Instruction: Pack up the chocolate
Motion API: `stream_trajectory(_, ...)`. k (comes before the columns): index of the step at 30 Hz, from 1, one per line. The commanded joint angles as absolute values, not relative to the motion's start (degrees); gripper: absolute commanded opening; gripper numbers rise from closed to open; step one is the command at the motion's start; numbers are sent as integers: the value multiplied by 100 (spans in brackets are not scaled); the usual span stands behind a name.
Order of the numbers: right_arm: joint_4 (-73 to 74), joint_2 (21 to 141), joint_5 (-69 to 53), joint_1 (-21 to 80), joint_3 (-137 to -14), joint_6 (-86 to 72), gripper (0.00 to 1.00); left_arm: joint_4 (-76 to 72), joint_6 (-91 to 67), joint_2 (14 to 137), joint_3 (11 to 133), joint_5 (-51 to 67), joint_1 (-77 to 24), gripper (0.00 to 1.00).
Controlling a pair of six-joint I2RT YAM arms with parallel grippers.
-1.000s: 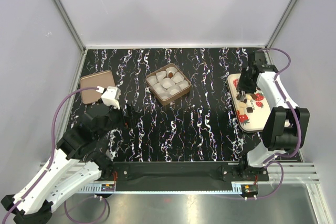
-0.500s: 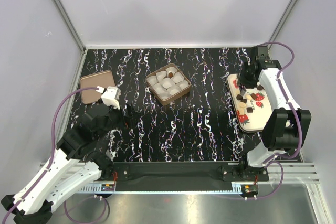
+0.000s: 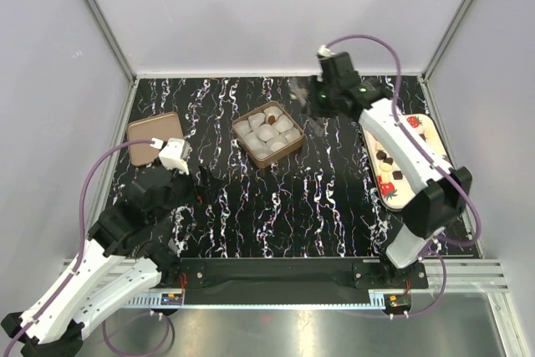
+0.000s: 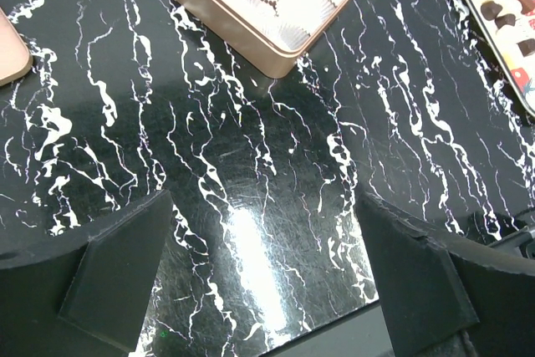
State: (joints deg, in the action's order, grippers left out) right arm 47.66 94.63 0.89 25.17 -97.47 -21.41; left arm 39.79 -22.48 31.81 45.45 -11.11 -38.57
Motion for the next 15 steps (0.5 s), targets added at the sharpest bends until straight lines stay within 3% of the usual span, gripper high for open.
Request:
stream_trajectory(1,4307,10044,360,3119,-10344,-2391,29,3744,-2232,3015,4562,-1301,-3850,99)
stream_trajectory(7,4060,11221,483,3647,-11222,-2461,30,3762,-2232,2944,4553,-1380,-3850,99)
stream_trajectory(15,4026,11725,641,3946,-11303,-2558,30,3744,-2232,2944,4553,-1389,-3850,99)
